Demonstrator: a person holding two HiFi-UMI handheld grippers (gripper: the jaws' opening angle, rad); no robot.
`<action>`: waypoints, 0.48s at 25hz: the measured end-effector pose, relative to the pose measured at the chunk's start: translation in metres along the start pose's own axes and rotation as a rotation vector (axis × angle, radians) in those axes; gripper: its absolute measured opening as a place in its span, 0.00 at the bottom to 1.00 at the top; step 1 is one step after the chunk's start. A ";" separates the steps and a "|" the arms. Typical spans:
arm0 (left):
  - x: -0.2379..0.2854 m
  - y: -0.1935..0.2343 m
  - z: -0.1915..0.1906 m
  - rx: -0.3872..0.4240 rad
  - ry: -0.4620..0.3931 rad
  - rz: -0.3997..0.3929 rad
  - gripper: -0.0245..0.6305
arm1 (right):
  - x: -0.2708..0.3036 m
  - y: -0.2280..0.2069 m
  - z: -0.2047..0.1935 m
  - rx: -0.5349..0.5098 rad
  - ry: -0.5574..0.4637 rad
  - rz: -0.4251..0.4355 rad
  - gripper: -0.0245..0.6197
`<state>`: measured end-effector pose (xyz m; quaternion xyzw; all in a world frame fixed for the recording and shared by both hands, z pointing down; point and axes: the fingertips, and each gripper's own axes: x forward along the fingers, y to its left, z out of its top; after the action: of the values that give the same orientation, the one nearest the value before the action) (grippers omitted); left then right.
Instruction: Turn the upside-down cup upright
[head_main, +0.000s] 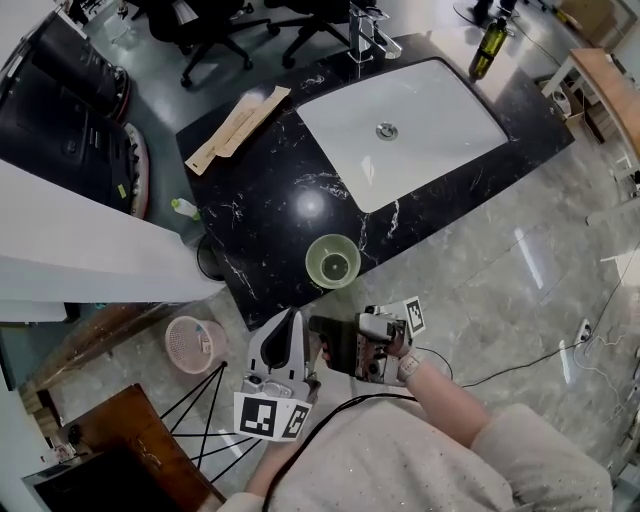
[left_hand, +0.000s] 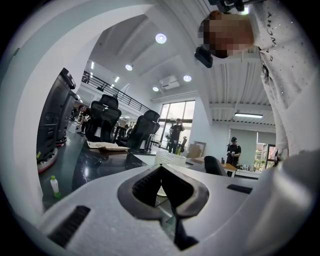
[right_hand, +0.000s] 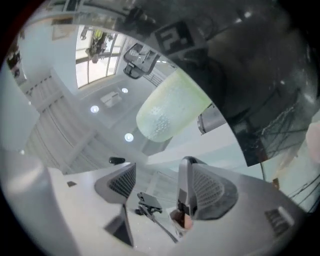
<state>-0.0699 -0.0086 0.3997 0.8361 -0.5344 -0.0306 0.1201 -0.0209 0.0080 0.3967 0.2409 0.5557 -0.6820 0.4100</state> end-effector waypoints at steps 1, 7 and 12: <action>0.001 0.000 0.000 0.000 -0.001 -0.003 0.05 | 0.000 0.002 -0.005 -0.031 0.028 -0.034 0.58; 0.006 -0.008 -0.002 -0.002 -0.010 -0.033 0.05 | -0.021 0.000 -0.008 -0.380 0.171 -0.425 0.15; 0.013 -0.018 -0.003 0.000 -0.026 -0.063 0.05 | -0.020 0.018 -0.003 -0.779 0.273 -0.694 0.07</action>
<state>-0.0474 -0.0128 0.3988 0.8520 -0.5093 -0.0452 0.1124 0.0050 0.0157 0.4014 -0.0405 0.8626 -0.4834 0.1435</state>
